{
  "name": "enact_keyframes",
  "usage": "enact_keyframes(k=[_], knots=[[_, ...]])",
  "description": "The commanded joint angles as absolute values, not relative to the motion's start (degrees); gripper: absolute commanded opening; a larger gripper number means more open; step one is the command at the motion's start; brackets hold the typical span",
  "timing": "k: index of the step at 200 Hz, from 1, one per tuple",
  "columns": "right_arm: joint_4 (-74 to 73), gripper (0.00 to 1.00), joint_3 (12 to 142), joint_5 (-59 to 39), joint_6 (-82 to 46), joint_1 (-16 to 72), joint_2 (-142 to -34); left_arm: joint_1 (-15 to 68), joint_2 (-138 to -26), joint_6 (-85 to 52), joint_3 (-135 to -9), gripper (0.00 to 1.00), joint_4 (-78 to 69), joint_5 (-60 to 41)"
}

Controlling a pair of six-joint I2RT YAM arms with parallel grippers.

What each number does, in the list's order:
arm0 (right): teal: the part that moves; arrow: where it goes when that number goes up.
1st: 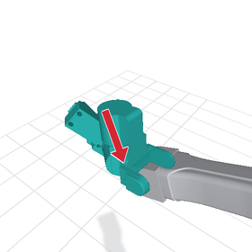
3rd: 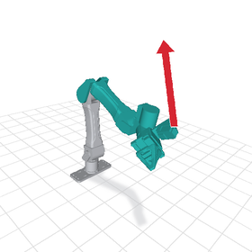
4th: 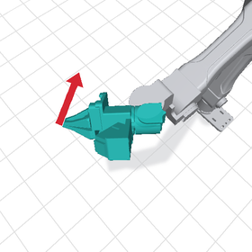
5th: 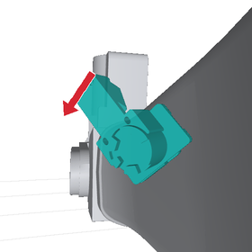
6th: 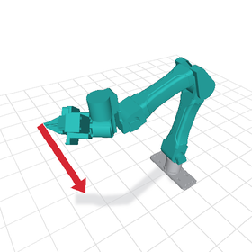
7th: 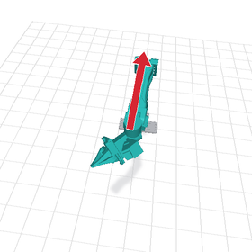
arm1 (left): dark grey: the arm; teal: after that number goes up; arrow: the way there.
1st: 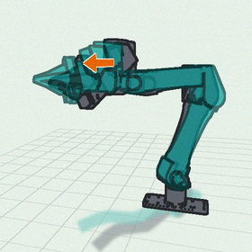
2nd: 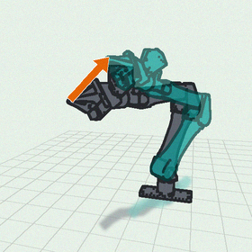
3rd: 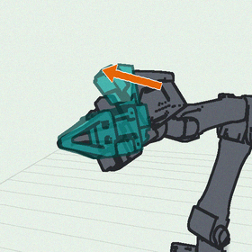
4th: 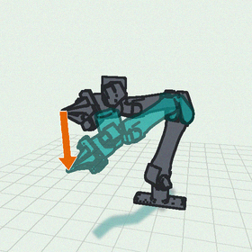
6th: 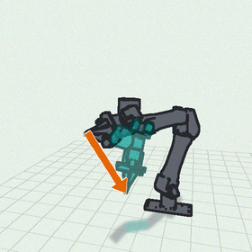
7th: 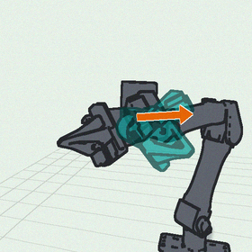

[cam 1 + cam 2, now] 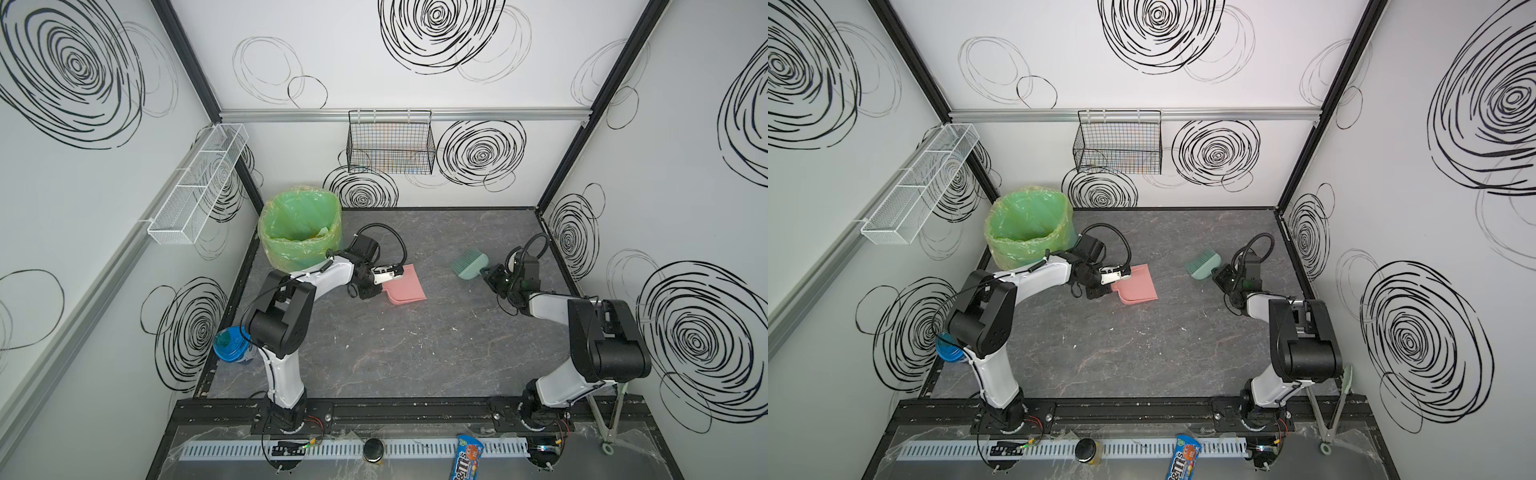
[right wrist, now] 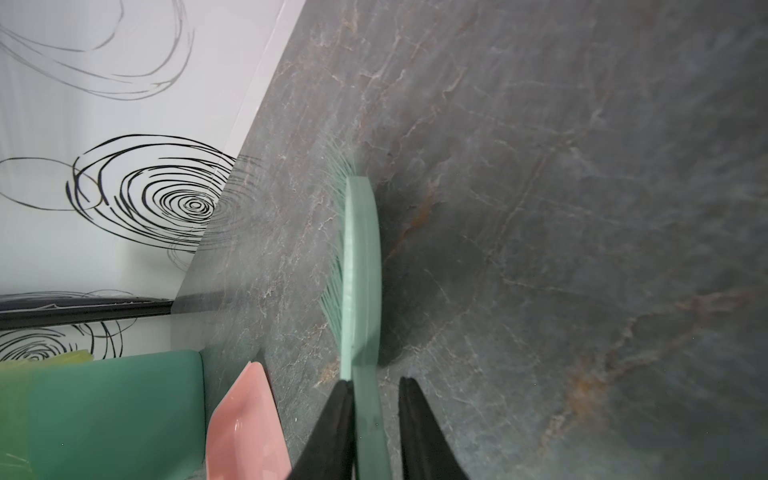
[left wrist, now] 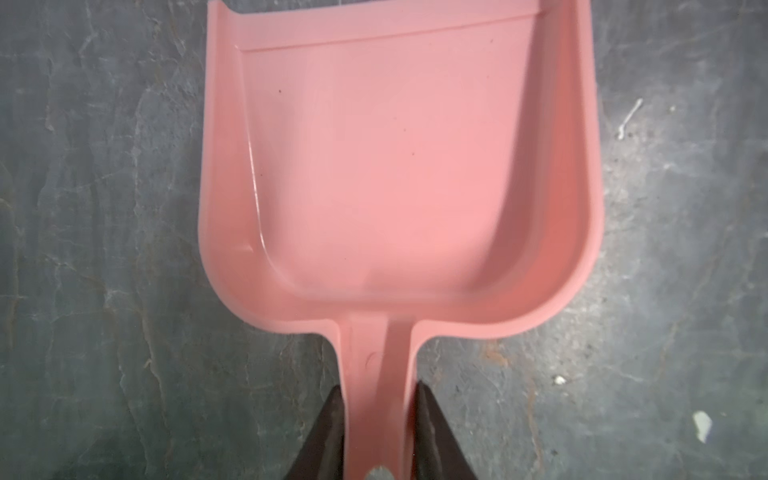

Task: Sweep away the paper scraps from the table
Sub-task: 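Lower the dustpan to the table with the left gripper while the right lowers the brush, then open both grippers to release the dustpan and brush on the table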

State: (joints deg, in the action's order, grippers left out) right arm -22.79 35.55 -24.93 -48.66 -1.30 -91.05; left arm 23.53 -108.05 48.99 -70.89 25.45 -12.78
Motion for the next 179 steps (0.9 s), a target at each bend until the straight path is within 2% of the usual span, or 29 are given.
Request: enact_keyframes(k=[1,11,30,38,42,53,76,81,100,103,106,109,148,179], knots=[[-20.37,0.27,33.83,-22.68,-47.04,-1.41,-92.36,24.28,-110.93,48.73,-72.22,0.3,26.2,-13.84],[-20.99,0.29,33.04,-22.57,-46.87,-1.45,-93.02,24.47,-111.63,48.69,-72.57,0.32,26.32,-13.91],[-22.0,0.46,31.98,-22.63,-45.94,-1.34,-94.14,24.8,-112.65,48.77,-73.08,0.42,26.71,-14.22],[-22.31,0.49,31.54,-22.47,-45.6,-1.32,-94.22,24.99,-112.96,48.78,-73.12,0.46,26.92,-14.39],[-22.47,0.57,31.35,-22.32,-45.4,-1.3,-94.26,25.0,-113.01,48.86,-73.12,0.48,26.94,-14.36],[-22.5,0.61,30.88,-21.75,-44.72,-1.08,-94.17,25.2,-113.28,48.87,-73.13,0.51,27.03,-14.46],[-20.99,0.67,30.42,-19.65,-42.73,-0.51,-92.85,25.29,-112.97,48.94,-73.08,0.76,27.63,-14.84],[-20.6,0.78,30.24,-19.22,-42.23,-0.31,-92.32,25.25,-112.59,48.96,-72.97,0.82,27.68,-15.17],[-18.7,0.91,29.9,-17.18,-40.14,0.23,-88.84,24.85,-109.38,48.91,-72.01,1.0,27.85,-17.22],[-18.5,0.93,29.89,-16.91,-39.77,0.39,-88.11,24.77,-108.68,48.83,-71.81,0.98,27.86,-17.58],[-18.17,0.99,29.81,-16.55,-39.34,0.59,-87.21,24.6,-107.99,48.74,-71.59,0.96,27.86,-18.0],[-17.78,1.0,29.84,-16.05,-38.89,0.85,-86.48,24.53,-107.11,48.65,-71.36,0.96,27.86,-18.38],[-9.63,1.0,32.78,-5.79,-32.5,4.59,-74.04,20.64,-92.83,45.92,-67.95,0.96,27.13,-23.6],[-9.37,1.0,33.37,-3.86,-27.55,4.86,-67.39,10.36,-77.65,39.4,-60.12,0.96,20.94,-34.61]])
